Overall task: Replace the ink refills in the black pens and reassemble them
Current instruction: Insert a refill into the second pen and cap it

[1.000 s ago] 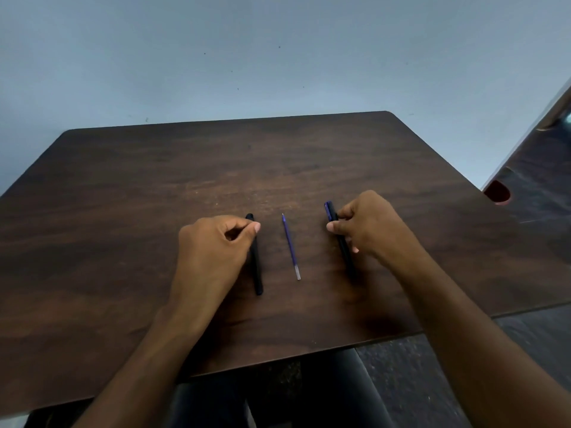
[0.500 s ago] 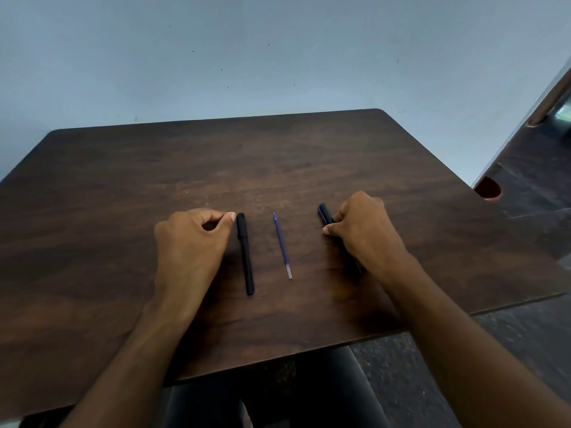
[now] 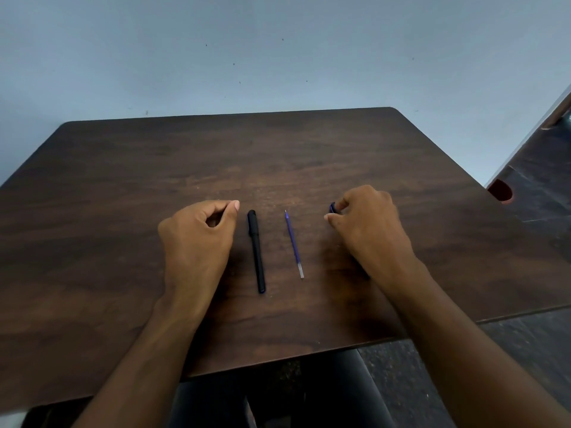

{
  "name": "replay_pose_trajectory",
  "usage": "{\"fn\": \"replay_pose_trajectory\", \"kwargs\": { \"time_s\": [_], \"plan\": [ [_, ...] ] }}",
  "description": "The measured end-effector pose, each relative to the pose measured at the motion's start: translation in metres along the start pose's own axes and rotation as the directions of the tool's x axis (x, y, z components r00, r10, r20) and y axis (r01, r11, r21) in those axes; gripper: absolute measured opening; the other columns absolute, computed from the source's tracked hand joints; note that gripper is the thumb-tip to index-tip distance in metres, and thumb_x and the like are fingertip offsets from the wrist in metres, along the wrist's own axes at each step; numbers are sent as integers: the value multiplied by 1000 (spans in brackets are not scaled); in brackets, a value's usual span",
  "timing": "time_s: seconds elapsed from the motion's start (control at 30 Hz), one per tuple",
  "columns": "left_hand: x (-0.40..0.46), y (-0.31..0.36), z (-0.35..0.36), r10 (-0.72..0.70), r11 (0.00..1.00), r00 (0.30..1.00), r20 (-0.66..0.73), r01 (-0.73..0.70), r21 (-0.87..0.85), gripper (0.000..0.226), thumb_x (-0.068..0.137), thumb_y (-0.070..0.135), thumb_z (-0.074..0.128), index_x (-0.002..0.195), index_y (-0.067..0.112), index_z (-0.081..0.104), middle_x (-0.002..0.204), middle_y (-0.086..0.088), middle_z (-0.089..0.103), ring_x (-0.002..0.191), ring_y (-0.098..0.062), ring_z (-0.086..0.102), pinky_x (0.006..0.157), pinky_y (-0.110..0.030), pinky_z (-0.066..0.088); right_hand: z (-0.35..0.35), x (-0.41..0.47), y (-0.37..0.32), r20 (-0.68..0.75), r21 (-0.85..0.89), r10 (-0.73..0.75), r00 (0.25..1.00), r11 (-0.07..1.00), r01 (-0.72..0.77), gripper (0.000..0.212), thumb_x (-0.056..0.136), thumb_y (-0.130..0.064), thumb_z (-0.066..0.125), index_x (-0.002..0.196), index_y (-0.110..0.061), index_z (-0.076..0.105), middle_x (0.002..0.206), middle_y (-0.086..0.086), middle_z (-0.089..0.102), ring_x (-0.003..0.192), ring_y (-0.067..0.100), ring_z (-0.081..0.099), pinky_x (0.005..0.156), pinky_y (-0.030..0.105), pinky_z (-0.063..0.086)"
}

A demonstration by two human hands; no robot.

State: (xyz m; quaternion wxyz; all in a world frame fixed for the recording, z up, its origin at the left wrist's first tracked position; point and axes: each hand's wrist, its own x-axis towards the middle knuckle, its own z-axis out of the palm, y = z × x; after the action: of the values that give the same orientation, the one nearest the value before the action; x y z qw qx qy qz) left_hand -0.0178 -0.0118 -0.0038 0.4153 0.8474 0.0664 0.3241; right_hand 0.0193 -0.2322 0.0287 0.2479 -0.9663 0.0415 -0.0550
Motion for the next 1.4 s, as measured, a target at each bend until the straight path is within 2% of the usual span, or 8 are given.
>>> {"fn": "replay_pose_trajectory", "kwargs": {
  "time_s": [0.23,0.57,0.7,0.83,1.0,1.17,1.27,1.4],
  "plan": [
    [1,4,-3,13,1000,997,-81,-13,-1,17,93,35,66,93,23,78,79,13,73,72,1,67,71,-27,57,45,-13,-55,134,90,-133,982,988,122,23,88,-38,75,76,-18,71,67,-3,64,60,12,63,50,26,51],
    [0,-2,3,-30,999,1000,-5,30,-34,9,88,30,72,93,26,79,74,26,66,77,12,65,68,-1,44,74,-13,-79,220,-37,-92,971,994,102,48,84,-44,78,65,-22,40,67,-2,50,53,11,48,41,24,28],
    [1,-5,4,-109,988,994,24,111,-104,8,88,31,72,90,27,78,75,25,69,72,10,66,69,-10,52,68,-11,-79,227,33,-49,973,999,42,40,85,-38,75,63,-17,50,67,1,55,54,14,53,42,24,32],
    [3,-6,3,-174,957,981,82,189,-220,14,90,30,69,102,27,76,93,19,74,86,6,67,80,-25,57,52,-19,-73,224,209,-128,966,974,81,35,84,-37,76,63,-9,70,61,7,70,52,19,65,47,35,55],
    [1,-2,4,-250,825,934,257,344,-447,20,90,20,71,110,21,74,91,1,77,87,-14,73,72,-33,61,35,-34,-65,189,314,-213,959,938,146,34,82,-37,79,56,-20,65,49,-2,66,41,-4,56,37,12,43],
    [2,0,3,-287,722,902,323,425,-546,21,88,11,72,108,11,73,88,-9,77,70,-17,69,72,-28,59,30,-37,-64,316,553,-189,930,833,-19,14,91,-25,74,86,-13,70,69,11,76,60,22,75,56,37,64],
    [2,-1,3,-288,698,892,349,445,-562,21,86,11,74,107,11,74,88,-9,78,72,-18,70,74,-27,59,31,-38,-63,387,684,-201,900,718,-133,20,101,-22,62,94,-7,74,72,17,75,50,22,67,46,33,57],
    [2,-1,6,-291,679,889,352,452,-579,22,82,10,76,104,10,74,85,-9,78,72,-19,73,74,-27,59,42,-37,-61,316,613,-191,929,789,-46,34,102,-30,58,83,-8,76,55,6,58,41,9,42,41,24,37]
  ]
}}
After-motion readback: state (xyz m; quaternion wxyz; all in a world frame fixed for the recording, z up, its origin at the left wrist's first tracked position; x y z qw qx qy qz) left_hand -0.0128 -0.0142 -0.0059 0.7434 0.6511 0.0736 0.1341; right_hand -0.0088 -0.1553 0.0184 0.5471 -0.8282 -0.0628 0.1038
